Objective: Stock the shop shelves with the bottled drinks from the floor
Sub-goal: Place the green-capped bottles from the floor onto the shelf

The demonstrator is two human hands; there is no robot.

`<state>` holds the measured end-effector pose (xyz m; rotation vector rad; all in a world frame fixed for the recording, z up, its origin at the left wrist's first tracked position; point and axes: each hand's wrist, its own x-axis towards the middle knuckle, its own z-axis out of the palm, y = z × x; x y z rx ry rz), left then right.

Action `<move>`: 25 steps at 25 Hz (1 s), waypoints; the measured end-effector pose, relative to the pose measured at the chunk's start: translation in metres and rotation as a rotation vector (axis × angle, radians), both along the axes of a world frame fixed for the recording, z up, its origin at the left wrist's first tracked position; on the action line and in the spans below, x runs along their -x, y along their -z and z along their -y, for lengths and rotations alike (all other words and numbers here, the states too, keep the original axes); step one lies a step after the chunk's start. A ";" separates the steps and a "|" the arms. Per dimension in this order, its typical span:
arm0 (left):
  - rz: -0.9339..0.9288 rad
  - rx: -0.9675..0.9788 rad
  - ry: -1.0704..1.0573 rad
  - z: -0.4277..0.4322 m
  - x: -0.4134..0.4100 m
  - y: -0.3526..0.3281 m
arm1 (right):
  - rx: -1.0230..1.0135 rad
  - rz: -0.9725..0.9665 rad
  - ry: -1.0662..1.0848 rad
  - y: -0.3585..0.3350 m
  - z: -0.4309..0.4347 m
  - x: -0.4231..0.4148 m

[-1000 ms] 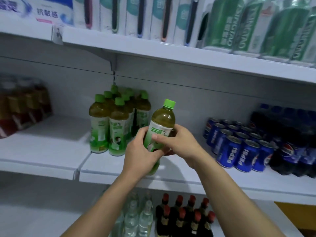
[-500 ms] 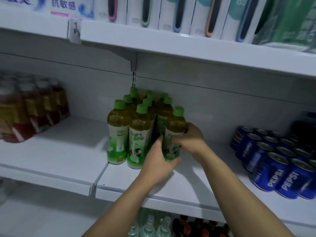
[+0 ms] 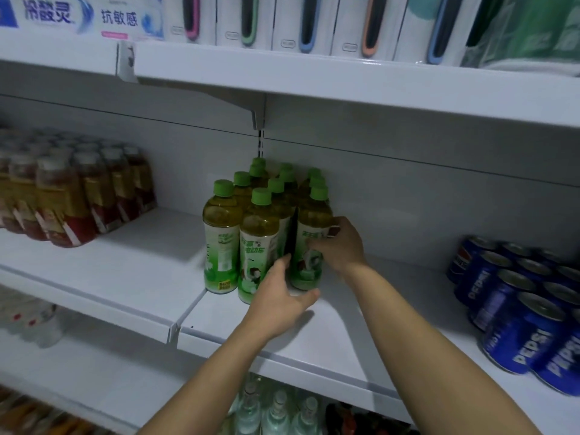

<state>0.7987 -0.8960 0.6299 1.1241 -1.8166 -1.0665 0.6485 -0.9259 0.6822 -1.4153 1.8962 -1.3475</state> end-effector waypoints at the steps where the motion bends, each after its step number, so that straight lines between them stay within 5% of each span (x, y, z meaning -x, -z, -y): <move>1: 0.004 -0.005 -0.010 -0.001 0.002 0.001 | 0.009 -0.004 -0.008 -0.002 0.000 -0.003; 16: 0.007 -0.048 -0.002 -0.009 -0.007 0.010 | -0.016 0.178 0.069 0.008 -0.006 -0.024; 25: -0.161 -0.125 0.195 -0.033 0.012 0.018 | 0.078 0.226 0.161 0.037 -0.105 -0.009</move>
